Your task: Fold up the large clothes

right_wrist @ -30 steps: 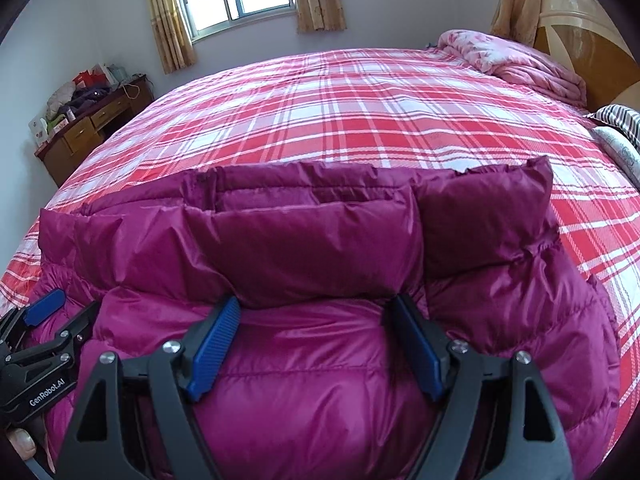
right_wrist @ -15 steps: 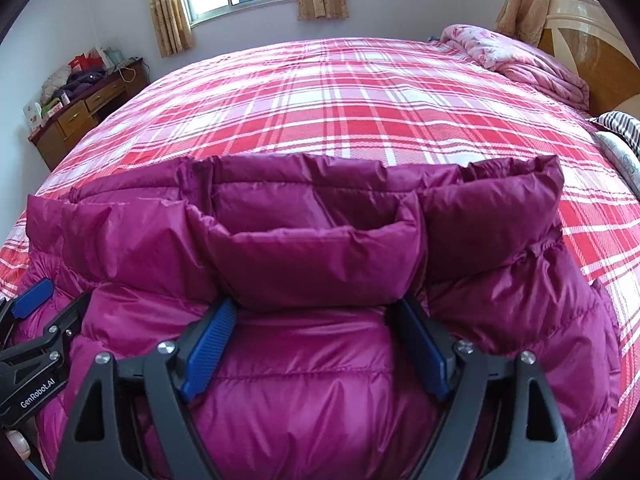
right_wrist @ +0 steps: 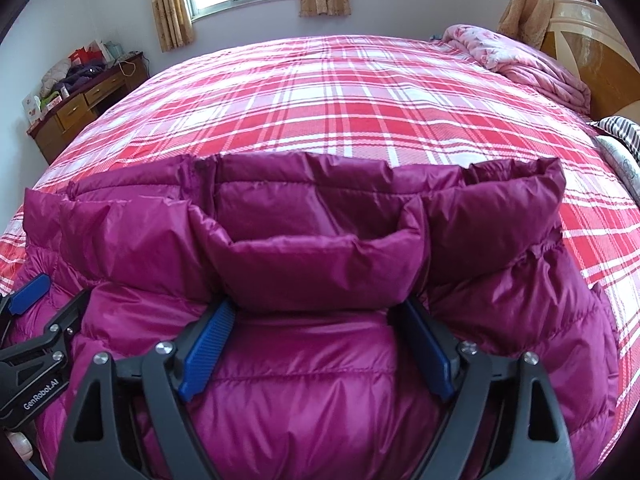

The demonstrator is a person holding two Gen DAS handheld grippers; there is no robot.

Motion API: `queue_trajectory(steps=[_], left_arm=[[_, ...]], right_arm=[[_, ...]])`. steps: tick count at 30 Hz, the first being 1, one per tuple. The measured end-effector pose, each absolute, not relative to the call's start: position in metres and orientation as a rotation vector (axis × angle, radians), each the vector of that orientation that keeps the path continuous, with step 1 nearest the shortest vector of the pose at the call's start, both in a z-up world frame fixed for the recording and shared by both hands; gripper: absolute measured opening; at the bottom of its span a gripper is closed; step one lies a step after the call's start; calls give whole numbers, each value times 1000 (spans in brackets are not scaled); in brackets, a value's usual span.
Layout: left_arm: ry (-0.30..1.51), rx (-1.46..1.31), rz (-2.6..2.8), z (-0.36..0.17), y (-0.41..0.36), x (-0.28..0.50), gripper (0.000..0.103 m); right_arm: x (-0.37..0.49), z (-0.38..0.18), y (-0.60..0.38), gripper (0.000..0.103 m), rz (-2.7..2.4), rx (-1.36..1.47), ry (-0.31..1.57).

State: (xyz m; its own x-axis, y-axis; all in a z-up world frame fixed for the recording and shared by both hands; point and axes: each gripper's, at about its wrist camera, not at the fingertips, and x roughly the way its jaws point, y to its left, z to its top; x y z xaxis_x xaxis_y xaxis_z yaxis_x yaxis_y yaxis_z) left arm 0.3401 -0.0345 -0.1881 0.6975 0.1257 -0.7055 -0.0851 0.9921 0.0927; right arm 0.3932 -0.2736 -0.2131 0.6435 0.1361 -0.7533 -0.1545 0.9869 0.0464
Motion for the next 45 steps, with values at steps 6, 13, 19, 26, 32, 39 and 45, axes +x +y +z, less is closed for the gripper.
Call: queue_trajectory(steps=[6, 13, 19, 26, 32, 39, 45], left_arm=[[788, 53, 119, -188, -35, 340, 82], [787, 47, 117, -189, -35, 339, 82], [788, 48, 117, -188, -34, 338, 82], [788, 52, 122, -188, -35, 338, 82], [791, 60, 128, -189, -37, 340, 83], [787, 58, 128, -188, -39, 340, 83], [778, 59, 131, -187, -40, 336, 83]], right_arm=[[357, -193, -267, 87, 215, -3, 780], [342, -206, -249, 88, 239, -57, 756], [351, -215, -242, 92, 222, -89, 787], [354, -220, -237, 95, 199, -134, 815], [354, -222, -234, 96, 185, -155, 823], [320, -203, -235, 94, 187, -148, 790], [305, -220, -237, 98, 138, -170, 768]])
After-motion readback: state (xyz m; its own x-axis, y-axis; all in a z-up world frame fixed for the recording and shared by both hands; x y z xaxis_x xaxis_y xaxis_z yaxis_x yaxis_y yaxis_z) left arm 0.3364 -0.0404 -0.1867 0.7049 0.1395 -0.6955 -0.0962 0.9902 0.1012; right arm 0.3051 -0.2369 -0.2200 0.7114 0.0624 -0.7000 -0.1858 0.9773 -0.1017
